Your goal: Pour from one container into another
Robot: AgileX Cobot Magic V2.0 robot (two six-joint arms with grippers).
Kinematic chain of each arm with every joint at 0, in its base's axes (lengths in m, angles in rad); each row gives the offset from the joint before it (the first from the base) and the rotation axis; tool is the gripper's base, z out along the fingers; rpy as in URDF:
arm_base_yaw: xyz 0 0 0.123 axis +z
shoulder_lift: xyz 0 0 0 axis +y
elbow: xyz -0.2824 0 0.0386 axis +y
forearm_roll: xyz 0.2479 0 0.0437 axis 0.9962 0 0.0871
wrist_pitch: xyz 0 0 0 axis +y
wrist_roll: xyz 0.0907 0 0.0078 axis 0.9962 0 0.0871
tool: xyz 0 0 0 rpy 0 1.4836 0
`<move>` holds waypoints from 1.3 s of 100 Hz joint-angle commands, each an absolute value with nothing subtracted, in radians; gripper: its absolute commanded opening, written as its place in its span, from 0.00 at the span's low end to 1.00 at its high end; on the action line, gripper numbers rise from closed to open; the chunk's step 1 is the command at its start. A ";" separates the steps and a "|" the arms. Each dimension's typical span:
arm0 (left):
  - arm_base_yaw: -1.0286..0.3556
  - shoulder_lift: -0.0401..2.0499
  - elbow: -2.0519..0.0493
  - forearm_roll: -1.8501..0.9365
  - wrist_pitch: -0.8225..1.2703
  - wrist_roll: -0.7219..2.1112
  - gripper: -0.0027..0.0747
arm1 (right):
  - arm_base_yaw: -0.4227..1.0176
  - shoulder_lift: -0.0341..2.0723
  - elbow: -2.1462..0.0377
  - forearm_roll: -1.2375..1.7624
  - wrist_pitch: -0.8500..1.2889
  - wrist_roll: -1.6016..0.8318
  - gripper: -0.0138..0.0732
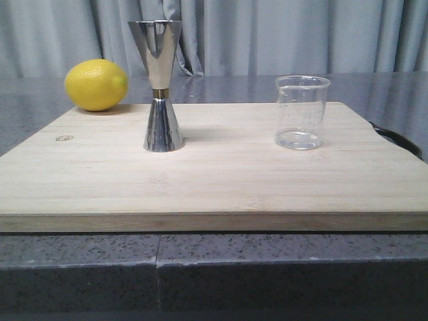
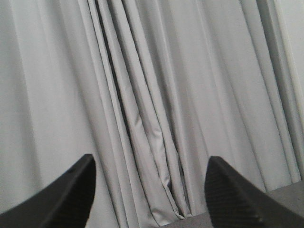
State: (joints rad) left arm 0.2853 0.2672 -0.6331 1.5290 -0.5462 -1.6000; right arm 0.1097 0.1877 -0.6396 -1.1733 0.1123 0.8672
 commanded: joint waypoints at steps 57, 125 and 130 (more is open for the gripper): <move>0.248 0.135 -0.425 1.522 -0.530 -1.637 0.01 | 0.105 -0.003 -0.466 -1.198 0.093 0.867 0.07; 0.157 0.135 -0.425 1.522 -0.532 -1.637 0.01 | 0.105 -0.003 -0.466 -1.198 0.091 0.867 0.07; 0.157 0.135 -0.425 1.522 -0.532 -1.637 0.01 | 0.105 -0.003 -0.466 -1.198 0.091 0.867 0.07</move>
